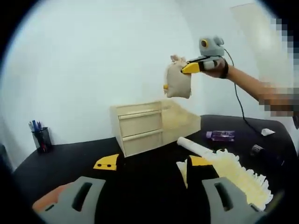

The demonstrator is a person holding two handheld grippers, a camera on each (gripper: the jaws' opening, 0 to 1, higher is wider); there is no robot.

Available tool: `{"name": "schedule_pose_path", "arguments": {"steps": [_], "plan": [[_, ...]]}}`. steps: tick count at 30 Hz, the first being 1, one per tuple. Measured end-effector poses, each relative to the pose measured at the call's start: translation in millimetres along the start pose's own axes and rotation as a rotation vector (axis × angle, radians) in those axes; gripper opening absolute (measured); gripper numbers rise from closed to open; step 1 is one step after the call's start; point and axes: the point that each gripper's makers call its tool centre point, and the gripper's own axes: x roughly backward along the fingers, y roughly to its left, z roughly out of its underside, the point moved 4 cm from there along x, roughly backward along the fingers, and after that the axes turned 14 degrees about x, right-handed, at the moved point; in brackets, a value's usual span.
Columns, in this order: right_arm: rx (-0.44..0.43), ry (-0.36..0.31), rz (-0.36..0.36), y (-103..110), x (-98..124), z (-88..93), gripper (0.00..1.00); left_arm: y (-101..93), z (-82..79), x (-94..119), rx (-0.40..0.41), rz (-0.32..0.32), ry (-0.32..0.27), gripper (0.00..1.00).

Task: Open the drawer, pick up the cosmetic bottles from the table one by one, place them into the drawer, release the gripper, close the drawer, and move the gripper away

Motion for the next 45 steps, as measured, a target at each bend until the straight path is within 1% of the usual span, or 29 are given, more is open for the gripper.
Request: {"name": "schedule_pose_path", "arguments": {"steps": [2,4,6,10,13,16,18,19,20,21,26,29,31,32,33,34,35,36,37,38,39,40,43,44,45], "plan": [[-0.009,0.008,0.016,-6.2,1.0,6.7,0.18,-0.6,0.6,-0.5,0.004,0.001,0.0,0.54],[-0.012,0.02,0.03,-17.7,0.9,15.8,0.18,-1.3,1.1,-1.2,0.009,0.004,0.001,0.55],[-0.006,0.035,0.045,-22.2,0.7,22.6,0.18,-2.1,2.2,-2.2,0.014,0.007,0.004,0.57],[-0.018,0.047,0.078,-33.6,1.0,35.5,0.18,-4.0,5.2,-5.9,0.022,0.012,0.007,0.6],[-0.033,0.053,0.105,-42.1,1.0,46.6,0.18,-3.0,8.2,-9.2,0.018,0.01,0.023,0.62],[-0.041,0.058,0.145,-56.9,1.1,58.0,0.18,-1.7,9.3,-10.9,0.02,0.009,0.03,0.62],[-0.058,0.063,0.179,-71.0,-0.4,67.9,0.18,-1.5,9.0,-12.0,0.027,0.014,0.027,0.62],[-0.061,0.066,0.191,-76.3,-1.6,72.3,0.18,-1.3,7.5,-12.4,0.04,0.021,0.014,0.62],[-0.07,0.07,0.203,-81.9,-2.7,77.1,0.18,-2.2,5.5,-12.9,0.09,0.039,-0.012,0.62],[-0.076,0.073,0.215,-87.1,-4.0,81.4,0.18,0.8,4.2,-12.8,0.113,0.037,-0.023,0.62],[-0.094,0.079,0.243,-96.3,-12.7,95.8,0.18,11.4,3.2,-13.6,0.157,0.02,-0.054,0.6],[-0.09,0.093,0.258,-99.8,-20.8,102.7,0.18,16.7,7.8,-19.0,0.188,0.012,-0.071,0.59],[-0.088,0.104,0.269,-105.9,-26.3,108.1,0.18,19.5,15.9,-24.9,0.191,0.006,-0.059,0.58],[-0.084,0.11,0.273,-109.8,-28.8,110.7,0.18,20.2,20.6,-27.7,0.192,0.004,-0.055,0.59],[-0.076,0.118,0.274,-113.1,-31.4,113.1,0.18,20.2,26.0,-29.9,0.207,0.007,-0.038,0.59],[-0.068,0.124,0.274,-114.5,-33.9,114.7,0.18,18.8,30.3,-29.9,0.182,0.007,-0.005,0.6],[-0.064,0.128,0.274,-115.3,-35.7,115.5,0.18,17.3,24.5,-28.6,0.199,0.009,-0.052,0.61],[-0.057,0.131,0.27,-116.8,-38.6,116.7,0.18,14.5,23.3,-27.0,0.227,0.034,-0.061,0.61],[-0.049,0.134,0.266,-118.7,-42.2,117.8,0.18,14.8,24.1,-26.6,0.238,0.038,-0.056,0.62],[-0.041,0.141,0.259,-120.0,-46.0,119.1,0.18,18.3,26.0,-27.3,0.245,0.021,-0.044,0.63],[-0.032,0.148,0.257,-126.0,-49.8,121.5,0.18,19.6,28.3,-29.3,0.242,0.003,-0.028,0.63],[-0.019,0.152,0.251,-127.3,-53.5,123.0,0.18,17.6,30.7,-30.2,0.231,0.001,-0.017,0.63],[0.011,0.169,0.229,-121.8,-63.7,125.1,0.18,10.8,36.3,-32.2,0.204,0.012,0.014,0.63],[0.019,0.179,0.22,-123.6,-66.4,127.5,0.18,11.1,38.7,-33.3,0.195,0.003,0.028,0.63],[0.04,0.189,0.216,-125.2,-68.3,129.6,0.18,11.0,38.8,-33.5,0.193,0.002,0.03,0.62]]}}
